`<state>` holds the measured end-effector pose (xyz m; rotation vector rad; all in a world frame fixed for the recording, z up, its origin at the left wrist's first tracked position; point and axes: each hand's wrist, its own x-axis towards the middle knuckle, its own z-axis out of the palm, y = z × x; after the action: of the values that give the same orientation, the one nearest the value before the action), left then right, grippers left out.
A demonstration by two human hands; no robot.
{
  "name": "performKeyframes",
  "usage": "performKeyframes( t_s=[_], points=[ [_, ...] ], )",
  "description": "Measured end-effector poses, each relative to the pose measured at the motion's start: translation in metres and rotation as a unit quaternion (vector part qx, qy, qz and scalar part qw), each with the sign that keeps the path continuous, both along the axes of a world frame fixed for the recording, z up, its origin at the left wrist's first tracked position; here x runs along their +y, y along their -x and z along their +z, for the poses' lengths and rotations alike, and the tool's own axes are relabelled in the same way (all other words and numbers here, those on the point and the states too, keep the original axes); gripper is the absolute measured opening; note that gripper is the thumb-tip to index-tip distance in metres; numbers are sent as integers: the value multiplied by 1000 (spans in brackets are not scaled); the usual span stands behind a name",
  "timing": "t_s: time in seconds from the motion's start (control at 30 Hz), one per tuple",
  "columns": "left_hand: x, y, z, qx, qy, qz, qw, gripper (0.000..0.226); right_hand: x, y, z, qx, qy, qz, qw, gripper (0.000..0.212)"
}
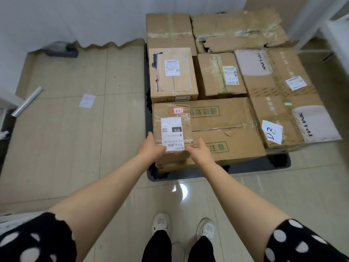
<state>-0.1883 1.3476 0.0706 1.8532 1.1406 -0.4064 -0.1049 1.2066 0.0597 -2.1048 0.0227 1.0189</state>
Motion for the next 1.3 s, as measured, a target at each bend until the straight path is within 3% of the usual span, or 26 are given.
performKeyframes(
  t_s=[0.1, 0.33, 0.43, 0.57, 0.7, 0.9, 1.13, 1.3],
  points=[
    [-8, -18, 30, -20, -44, -35, 998, 55, -26, -3, 35, -8, 2, -9, 1000, 74],
    [-93, -83, 114, -79, -98, -181, 975, 82, -137, -29, 129, -103, 31, -47, 993, 66],
    [-157, -106, 154, -105, -140, -275, 945, 85, -201, -39, 161, -157, 44, -82, 983, 71],
    [-267, -131, 207, -148, -179, -380, 895, 80, -304, -41, 207, -229, 43, -142, 962, 60],
    [-411, -152, 259, -197, -191, -467, 840, 72, -442, -31, 246, -284, 82, -225, 928, 61],
    [-651, -143, 315, -307, -130, -568, 752, 66, -660, 13, 293, -333, 100, -383, 856, 63],
    [-863, -116, 334, -319, -82, -683, 653, 62, -839, 82, 318, -334, 84, -542, 767, 56],
    [-975, -119, 331, -322, -53, -725, 607, 61, -932, 103, 315, -313, 80, -610, 724, 56]
  ],
)
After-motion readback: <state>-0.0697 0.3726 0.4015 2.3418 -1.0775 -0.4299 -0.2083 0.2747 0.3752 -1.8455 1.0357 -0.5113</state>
